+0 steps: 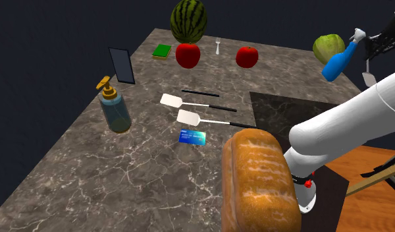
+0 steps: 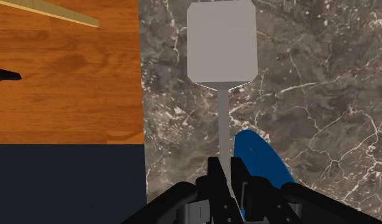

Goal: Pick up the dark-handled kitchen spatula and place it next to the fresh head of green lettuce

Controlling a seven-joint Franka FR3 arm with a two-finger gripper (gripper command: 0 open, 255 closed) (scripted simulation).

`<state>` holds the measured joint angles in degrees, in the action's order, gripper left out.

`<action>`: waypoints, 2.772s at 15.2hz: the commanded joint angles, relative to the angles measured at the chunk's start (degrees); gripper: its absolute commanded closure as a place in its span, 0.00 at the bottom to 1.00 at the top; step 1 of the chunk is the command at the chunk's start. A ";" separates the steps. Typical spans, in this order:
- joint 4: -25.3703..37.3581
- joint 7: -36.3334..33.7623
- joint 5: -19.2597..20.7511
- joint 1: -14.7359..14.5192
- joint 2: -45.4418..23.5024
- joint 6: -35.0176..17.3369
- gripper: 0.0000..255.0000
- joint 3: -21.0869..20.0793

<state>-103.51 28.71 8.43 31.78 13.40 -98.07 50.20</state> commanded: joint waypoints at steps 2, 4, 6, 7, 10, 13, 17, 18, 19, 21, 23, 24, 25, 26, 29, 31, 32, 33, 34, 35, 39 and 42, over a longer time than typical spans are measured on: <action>-2.71 -0.20 0.45 0.22 0.52 -2.36 1.00 0.02; -4.37 -0.30 0.64 0.33 0.70 -3.89 1.00 0.10; -5.97 -0.36 0.78 0.43 0.80 -5.42 1.00 0.22; -6.75 -0.38 0.83 0.47 0.82 -6.18 1.00 0.30; -9.01 -0.37 0.93 0.57 0.78 -8.48 1.00 0.60; -11.16 -0.27 0.92 0.62 0.57 -10.79 1.00 0.98; -13.85 0.00 0.73 0.63 0.04 -13.90 1.00 1.60; -14.49 0.10 0.64 0.62 -0.14 -14.68 1.00 1.78; -15.12 0.20 0.54 0.60 -0.34 -15.46 1.00 1.96; -16.35 0.46 0.29 0.54 -0.80 -17.03 1.00 2.36; -17.53 0.77 -0.03 0.47 -1.34 -18.61 1.00 2.78; -18.05 0.93 -0.20 0.42 -1.61 -19.33 1.00 2.98; -18.06 0.92 -0.19 0.43 -1.60 -19.33 1.00 2.97; -18.05 0.93 -0.20 0.42 -1.61 -19.33 1.00 2.98; -18.05 0.93 -0.20 0.42 -1.61 -19.33 1.00 2.98; -18.03 0.93 -0.21 0.42 -1.62 -19.32 1.00 2.98; -18.03 0.93 -0.21 0.42 -1.62 -19.32 1.00 2.98; -18.03 0.93 -0.21 0.42 -1.62 -19.32 0.00 2.98; -18.03 0.93 -0.21 0.42 -1.62 -19.32 0.00 2.98; -18.03 0.93 -0.21 0.42 -1.62 -19.32 0.00 2.98; -16.73 0.45 0.40 0.59 -0.71 -17.35 0.00 2.39; -12.65 -0.43 1.43 0.88 1.13 -11.87 0.00 0.95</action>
<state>-117.44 28.63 9.54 32.58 13.96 -111.75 51.67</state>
